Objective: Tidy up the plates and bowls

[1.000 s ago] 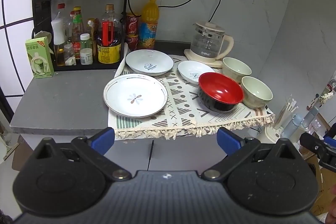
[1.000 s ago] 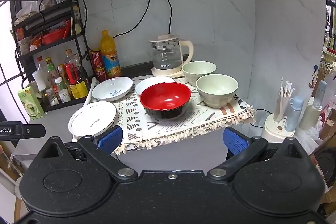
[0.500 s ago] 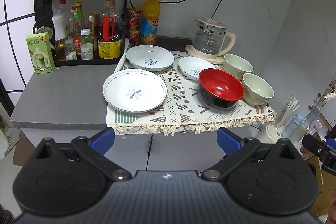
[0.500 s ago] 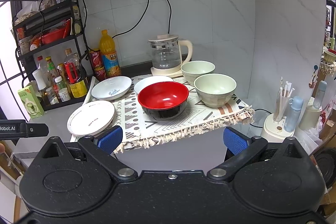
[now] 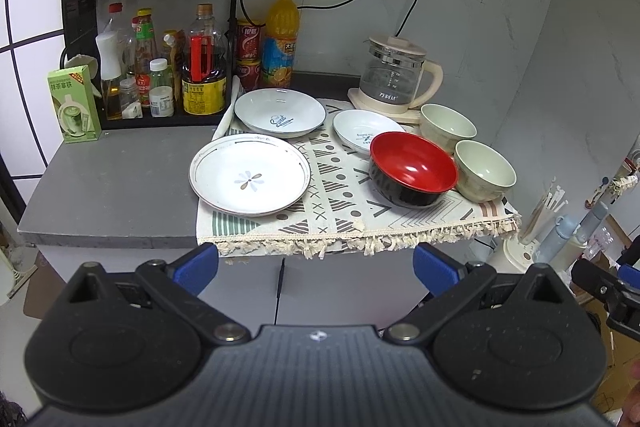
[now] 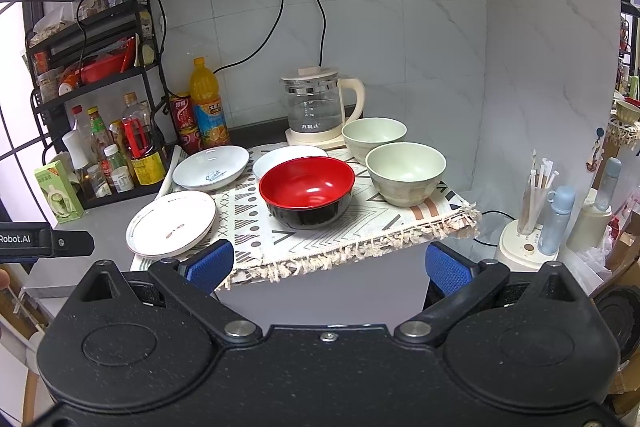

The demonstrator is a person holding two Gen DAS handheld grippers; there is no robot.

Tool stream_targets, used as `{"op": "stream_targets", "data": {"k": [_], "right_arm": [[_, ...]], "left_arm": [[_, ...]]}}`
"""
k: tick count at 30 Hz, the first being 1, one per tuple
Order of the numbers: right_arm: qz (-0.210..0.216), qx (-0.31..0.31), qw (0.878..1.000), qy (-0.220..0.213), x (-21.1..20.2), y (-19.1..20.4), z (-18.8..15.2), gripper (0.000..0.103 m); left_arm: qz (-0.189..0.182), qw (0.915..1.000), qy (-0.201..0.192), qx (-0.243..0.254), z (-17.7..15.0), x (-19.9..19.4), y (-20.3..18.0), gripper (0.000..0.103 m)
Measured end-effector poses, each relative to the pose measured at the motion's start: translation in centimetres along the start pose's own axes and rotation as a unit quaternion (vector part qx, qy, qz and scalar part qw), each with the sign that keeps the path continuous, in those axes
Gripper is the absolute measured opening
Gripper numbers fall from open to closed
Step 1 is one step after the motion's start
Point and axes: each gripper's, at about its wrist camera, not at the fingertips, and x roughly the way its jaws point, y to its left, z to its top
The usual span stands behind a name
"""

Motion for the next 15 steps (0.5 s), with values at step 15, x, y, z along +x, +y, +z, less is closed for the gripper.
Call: {"op": "stream_targets", "data": {"k": [15], "right_arm": [[-0.001,-0.011,1.000,-0.001,-0.32,0.21,0.21,0.103]], "left_arm": [[-0.003,1.0000,-0.003,0.004,-0.04,-0.12,-0.58,0.102]]}}
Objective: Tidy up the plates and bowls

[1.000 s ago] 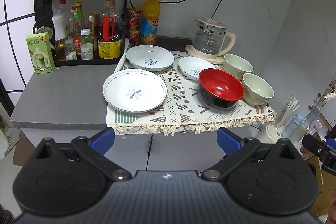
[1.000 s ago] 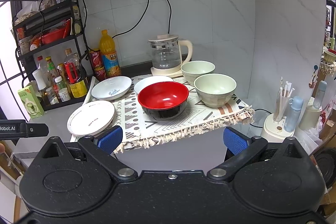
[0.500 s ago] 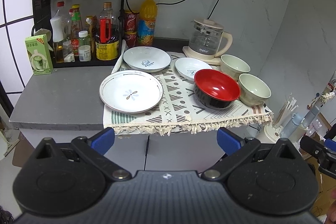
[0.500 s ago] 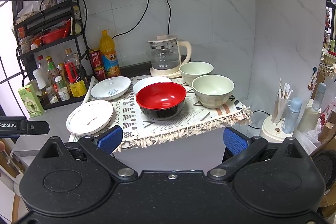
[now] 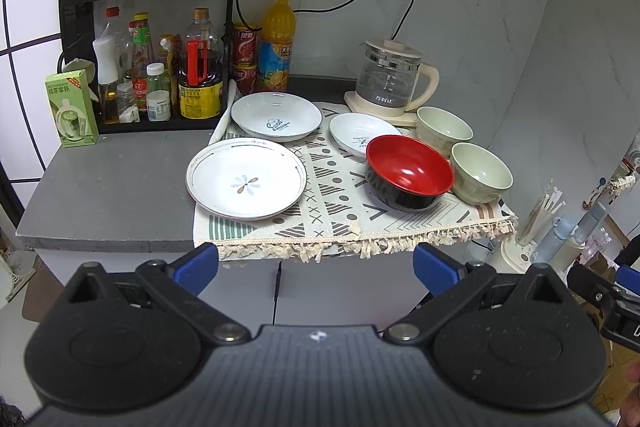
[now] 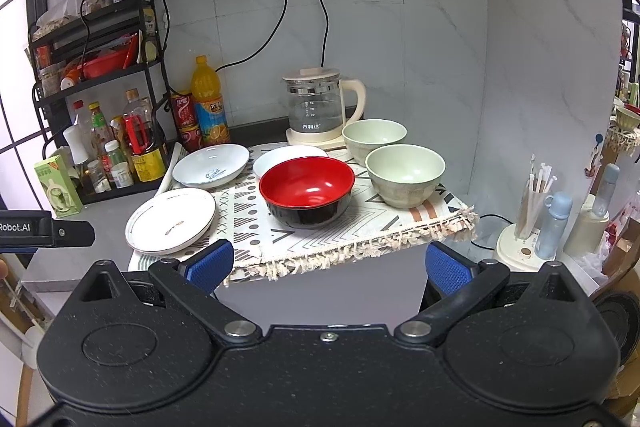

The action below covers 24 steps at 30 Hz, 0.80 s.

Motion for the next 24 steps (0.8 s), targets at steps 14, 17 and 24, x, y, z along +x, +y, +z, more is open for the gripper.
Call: {"op": "stream_targets", "data": {"k": [14,17,24], "right_arm": [[0.000,-0.003,1.000,0.007,0.5,-0.5,0.3,0.103],[-0.001,-0.002,1.000,0.010,0.9,-0.7,0.4,0.103],[-0.002,0.002,1.000,0.022,2.2,-1.3,0.7,0.103]], "left_arm": [[0.001,1.0000,0.008,0.003,0.7,1.4,-1.1,0.102],[0.001,0.9999,0.011,0.003,0.9,1.9,-1.3,0.102],[0.000,0.9997,0.024,0.003,1.6,3.7,-1.8,0.102]]}}
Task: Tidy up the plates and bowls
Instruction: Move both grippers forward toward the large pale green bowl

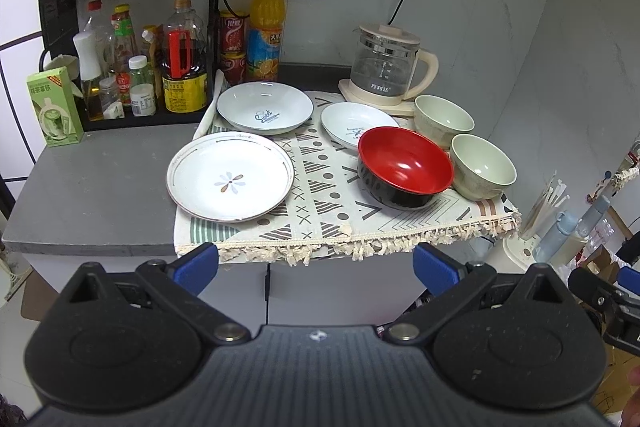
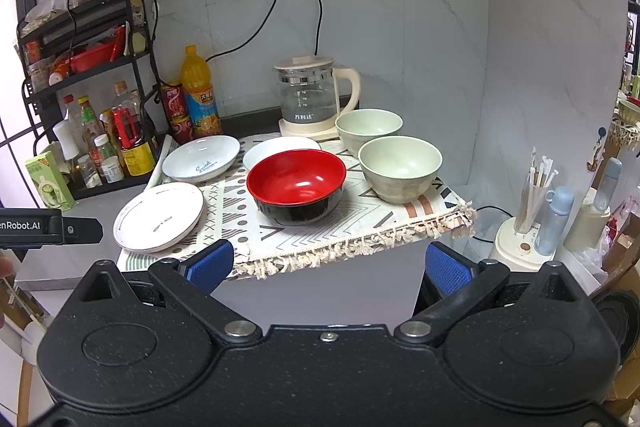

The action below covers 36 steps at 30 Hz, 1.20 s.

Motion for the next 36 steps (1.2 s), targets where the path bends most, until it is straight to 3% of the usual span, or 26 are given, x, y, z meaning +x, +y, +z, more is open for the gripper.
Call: {"op": "stream_targets", "data": {"k": [16,36], "right_arm": [[-0.015,0.021,0.999,0.036,5.7,-1.5,2.1,0.103],[-0.061,0.081,0.992,0.070,14.0,-1.9,5.9,0.103]], "left_arm": [[-0.003,0.9994,0.032,0.011,3.5,6.4,-0.8,0.102],[-0.062,0.9926,0.088,0.056,10.8,17.1,-1.8,0.100]]}}
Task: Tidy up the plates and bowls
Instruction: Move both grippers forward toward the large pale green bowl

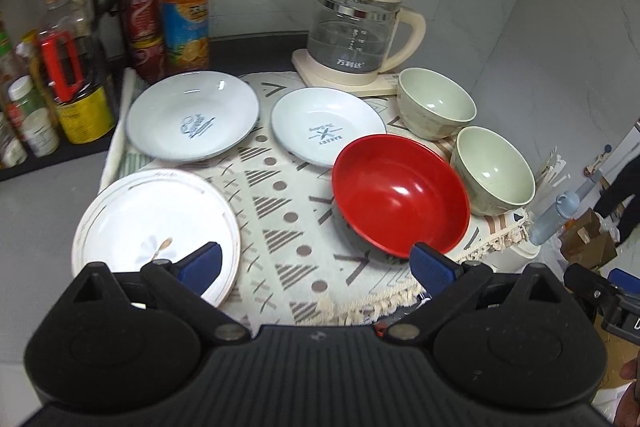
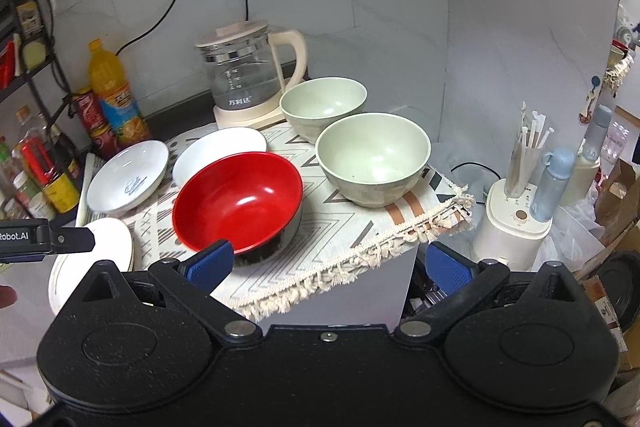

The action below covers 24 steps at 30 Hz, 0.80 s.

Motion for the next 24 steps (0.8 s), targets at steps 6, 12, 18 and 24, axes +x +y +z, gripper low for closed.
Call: {"op": "stream_targets", "data": {"k": [6,12,18,24], "right_arm": [[-0.020,0.018,1.000,0.003,1.7,0.1,1.0,0.102],[-0.041,0.043,0.998,0.014,3.3,0.0,1.4,0.102],[-0.067,0.051,0.996,0.031,4.8,-0.9,1.6,0.089],[-0.063,0.075,0.995,0.036,6.4,-2.8,2.2,0.087]], "left_arm": [[-0.023,0.9992,0.016,0.028,2.0,2.5,-0.4,0.100],[-0.046,0.9970,0.031,0.054,3.5,4.6,-1.7,0.097],[-0.071,0.9950,0.047,0.052,4.5,6.7,-3.4,0.093],[-0.080,0.9935,0.050,0.064,5.8,9.0,-5.7,0.089]]}}
